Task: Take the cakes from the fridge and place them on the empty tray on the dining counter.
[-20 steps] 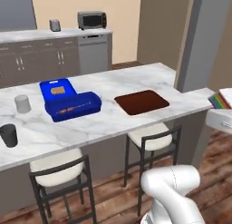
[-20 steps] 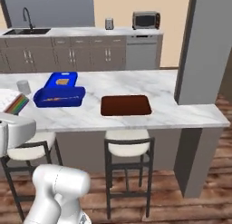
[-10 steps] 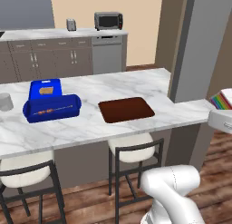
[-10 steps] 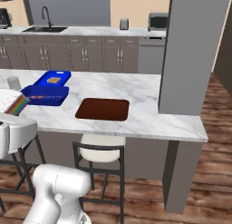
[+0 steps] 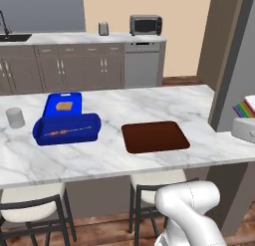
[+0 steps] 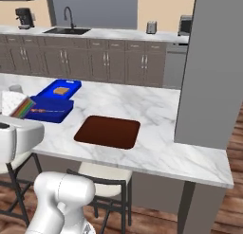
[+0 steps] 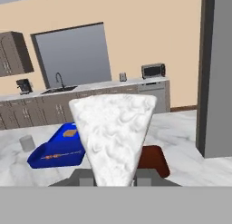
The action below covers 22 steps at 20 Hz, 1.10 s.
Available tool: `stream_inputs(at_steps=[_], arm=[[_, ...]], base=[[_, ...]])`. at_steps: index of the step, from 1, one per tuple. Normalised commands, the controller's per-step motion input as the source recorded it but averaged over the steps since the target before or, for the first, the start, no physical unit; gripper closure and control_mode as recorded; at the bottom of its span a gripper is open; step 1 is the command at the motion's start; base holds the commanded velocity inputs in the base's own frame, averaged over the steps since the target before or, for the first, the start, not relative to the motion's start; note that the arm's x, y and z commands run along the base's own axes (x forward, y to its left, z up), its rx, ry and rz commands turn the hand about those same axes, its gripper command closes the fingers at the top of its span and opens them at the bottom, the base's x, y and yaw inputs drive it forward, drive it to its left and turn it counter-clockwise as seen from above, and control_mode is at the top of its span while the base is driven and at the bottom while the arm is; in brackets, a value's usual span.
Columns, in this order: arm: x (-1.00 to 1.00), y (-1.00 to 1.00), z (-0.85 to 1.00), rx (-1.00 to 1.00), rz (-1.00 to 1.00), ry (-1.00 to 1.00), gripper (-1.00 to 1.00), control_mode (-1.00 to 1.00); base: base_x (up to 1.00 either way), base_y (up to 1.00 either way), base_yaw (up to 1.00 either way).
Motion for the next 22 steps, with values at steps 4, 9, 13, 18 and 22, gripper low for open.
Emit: stream_inputs(at_steps=[4, 9, 13, 18, 22], arm=[[0.0, 0.0, 0.0, 0.0, 0.0, 0.0, 1.0, 1.0], [0.0, 0.0, 0.0, 0.0, 0.0, 0.0, 1.0, 1.0], [0.0, 0.0, 0.0, 0.0, 0.0, 0.0, 1.0, 1.0], [0.6, 0.0, -0.03, 0.0, 0.17, 0.23, 1.0, -1.0], [1.0, 0.0, -0.13, 0.0, 0.26, 0.34, 1.0, -1.0]], base=[[0.66, 0.0, 0.16], [0.92, 0.0, 0.02], [0.96, 0.01, 0.0], [0.4, 0.0, 0.06], [0.0, 0.0, 0.0]])
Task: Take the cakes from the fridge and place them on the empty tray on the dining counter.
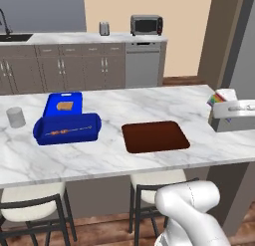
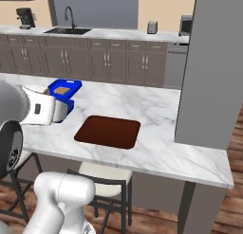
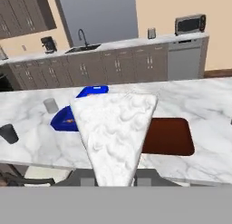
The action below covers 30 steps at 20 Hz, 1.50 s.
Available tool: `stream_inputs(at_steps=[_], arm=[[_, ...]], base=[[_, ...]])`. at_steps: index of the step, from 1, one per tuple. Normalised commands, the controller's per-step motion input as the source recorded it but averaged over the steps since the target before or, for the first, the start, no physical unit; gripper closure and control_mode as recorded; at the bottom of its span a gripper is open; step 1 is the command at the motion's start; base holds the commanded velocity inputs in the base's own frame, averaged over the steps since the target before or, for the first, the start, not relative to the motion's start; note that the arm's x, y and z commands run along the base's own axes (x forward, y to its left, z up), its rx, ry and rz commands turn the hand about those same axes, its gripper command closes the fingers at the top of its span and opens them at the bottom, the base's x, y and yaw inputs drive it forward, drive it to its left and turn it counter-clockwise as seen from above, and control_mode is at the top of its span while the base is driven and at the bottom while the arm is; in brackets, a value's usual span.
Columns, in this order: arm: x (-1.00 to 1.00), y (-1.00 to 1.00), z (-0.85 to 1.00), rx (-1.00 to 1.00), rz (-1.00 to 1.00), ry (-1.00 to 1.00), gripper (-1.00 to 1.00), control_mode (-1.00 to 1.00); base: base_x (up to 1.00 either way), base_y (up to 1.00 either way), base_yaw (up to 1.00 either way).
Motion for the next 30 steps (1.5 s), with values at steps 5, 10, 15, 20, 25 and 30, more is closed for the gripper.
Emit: stream_inputs(at_steps=[5, 10, 15, 20, 25, 30], arm=[[0.98, 0.0, -0.08, -0.01, 0.26, 0.29, 1.0, -1.0], [0.7, 0.0, -0.21, -0.03, 0.26, 0.12, 1.0, -1.0], [0.44, 0.0, -0.34, -0.11, 0.22, 0.01, 1.0, -1.0], [0.09, 0.0, -0.56, -0.17, 0.13, 0.0, 1.0, -1.0], [0.06, 0.0, -0.54, -0.08, 0.03, 0.0, 1.0, -1.0], [0.15, 0.01, -0.54, 0.0, 0.0, 0.0, 1.0, -1.0]], base=[[0.0, 0.0, 0.0], [0.0, 0.0, 0.0], [0.0, 0.0, 0.0], [0.0, 0.0, 0.0], [0.0, 0.0, 0.0], [0.0, 0.0, 0.0]])
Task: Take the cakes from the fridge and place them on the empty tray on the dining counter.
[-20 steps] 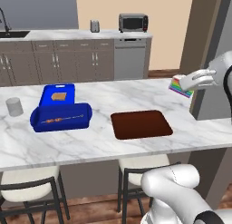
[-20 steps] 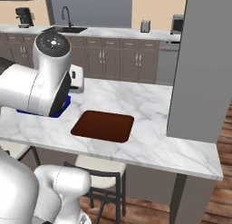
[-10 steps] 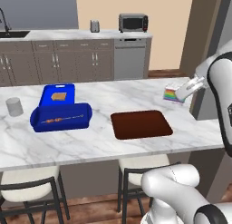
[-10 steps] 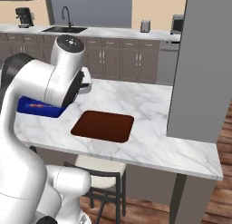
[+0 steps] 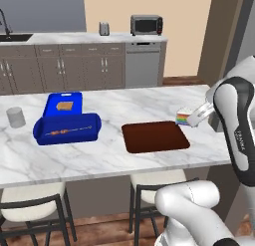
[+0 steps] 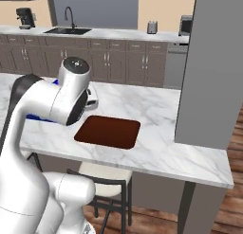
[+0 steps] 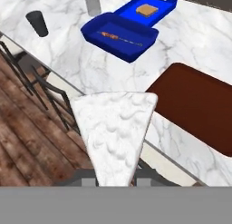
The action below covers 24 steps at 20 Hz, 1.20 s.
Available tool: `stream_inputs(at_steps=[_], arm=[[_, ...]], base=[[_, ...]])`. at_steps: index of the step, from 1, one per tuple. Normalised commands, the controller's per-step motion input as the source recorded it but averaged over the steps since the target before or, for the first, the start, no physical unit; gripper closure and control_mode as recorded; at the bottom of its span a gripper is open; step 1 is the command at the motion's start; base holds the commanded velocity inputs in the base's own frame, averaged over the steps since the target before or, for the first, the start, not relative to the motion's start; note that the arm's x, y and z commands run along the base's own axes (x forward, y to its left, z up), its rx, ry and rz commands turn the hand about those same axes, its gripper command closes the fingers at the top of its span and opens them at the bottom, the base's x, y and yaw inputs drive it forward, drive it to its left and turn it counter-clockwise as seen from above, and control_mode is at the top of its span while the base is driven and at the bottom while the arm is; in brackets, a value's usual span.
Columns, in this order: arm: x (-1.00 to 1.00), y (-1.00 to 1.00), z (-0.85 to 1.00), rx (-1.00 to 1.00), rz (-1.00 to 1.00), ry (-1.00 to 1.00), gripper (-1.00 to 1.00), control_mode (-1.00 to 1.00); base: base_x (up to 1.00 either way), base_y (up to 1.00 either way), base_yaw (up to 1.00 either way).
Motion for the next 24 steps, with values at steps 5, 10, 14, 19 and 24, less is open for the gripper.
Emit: stream_inputs(at_steps=[5, 10, 14, 19, 24], arm=[[0.36, 0.0, -0.41, 0.0, 0.0, 0.0, 1.0, -1.0], [0.59, 0.0, -0.32, -0.03, 0.0, 0.0, 1.0, -1.0], [0.62, 0.0, -0.35, -0.07, 0.0, 0.0, 1.0, -1.0], [0.54, 0.0, -0.36, -0.07, 0.0, 0.0, 1.0, -1.0], [0.42, 0.02, -0.29, -0.03, 0.0, 0.0, 1.0, -1.0]], base=[[0.0, 0.0, 0.0], [0.0, 0.0, 0.0], [0.0, 0.0, 0.0], [0.0, 0.0, 0.0], [0.0, 0.0, 0.0]])
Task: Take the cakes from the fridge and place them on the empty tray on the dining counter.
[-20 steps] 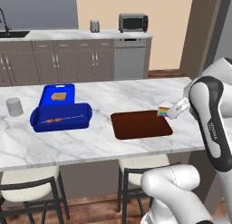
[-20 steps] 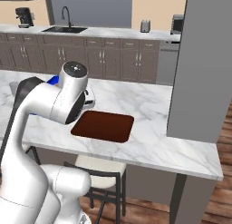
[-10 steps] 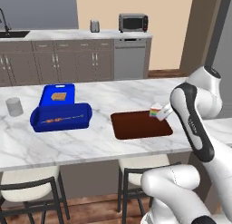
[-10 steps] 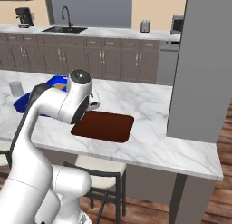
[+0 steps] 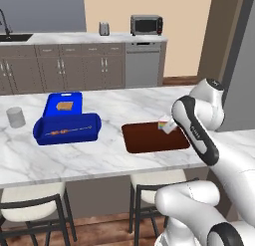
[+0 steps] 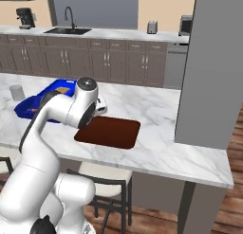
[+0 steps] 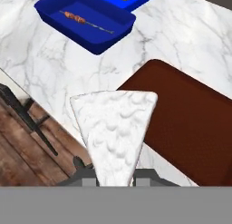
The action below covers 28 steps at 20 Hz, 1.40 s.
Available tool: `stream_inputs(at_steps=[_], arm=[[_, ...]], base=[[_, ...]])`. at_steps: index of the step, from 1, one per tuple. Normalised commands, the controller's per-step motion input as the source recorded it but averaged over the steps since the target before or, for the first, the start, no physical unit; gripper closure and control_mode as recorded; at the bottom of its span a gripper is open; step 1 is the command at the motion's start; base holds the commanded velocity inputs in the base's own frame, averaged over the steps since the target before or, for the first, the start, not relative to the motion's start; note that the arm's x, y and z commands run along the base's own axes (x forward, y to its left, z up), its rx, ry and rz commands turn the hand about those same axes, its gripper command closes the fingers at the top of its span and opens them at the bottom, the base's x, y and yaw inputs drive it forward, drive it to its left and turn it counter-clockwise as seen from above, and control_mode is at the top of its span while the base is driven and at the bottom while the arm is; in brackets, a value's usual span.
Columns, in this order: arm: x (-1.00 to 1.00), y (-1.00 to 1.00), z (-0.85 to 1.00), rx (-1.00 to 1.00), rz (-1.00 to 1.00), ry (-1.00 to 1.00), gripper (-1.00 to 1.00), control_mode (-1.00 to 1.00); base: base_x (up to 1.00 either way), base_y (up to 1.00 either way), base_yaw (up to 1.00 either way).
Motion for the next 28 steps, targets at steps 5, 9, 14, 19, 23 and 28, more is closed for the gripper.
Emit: stream_inputs(at_steps=[5, 9, 14, 19, 23, 28], arm=[[0.3, 0.01, -0.24, 0.0, 0.0, 0.01, 1.0, -1.0], [0.31, 0.06, -0.27, -0.01, 0.0, 0.0, 1.0, -1.0], [0.28, 0.15, -0.36, 0.0, 0.0, 0.0, 1.0, -1.0], [0.25, 0.08, -0.29, 0.0, 0.0, 0.0, 1.0, -1.0], [0.29, 0.0, -0.14, 0.0, 0.0, 0.0, 1.0, -1.0], [0.32, 0.0, -0.12, 0.0, 0.0, 0.0, 1.0, -1.0]], base=[[0.0, 0.0, 0.0], [0.0, 0.0, 0.0], [0.0, 0.0, 0.0], [0.0, 0.0, 0.0], [0.0, 0.0, 0.0], [0.0, 0.0, 0.0]])
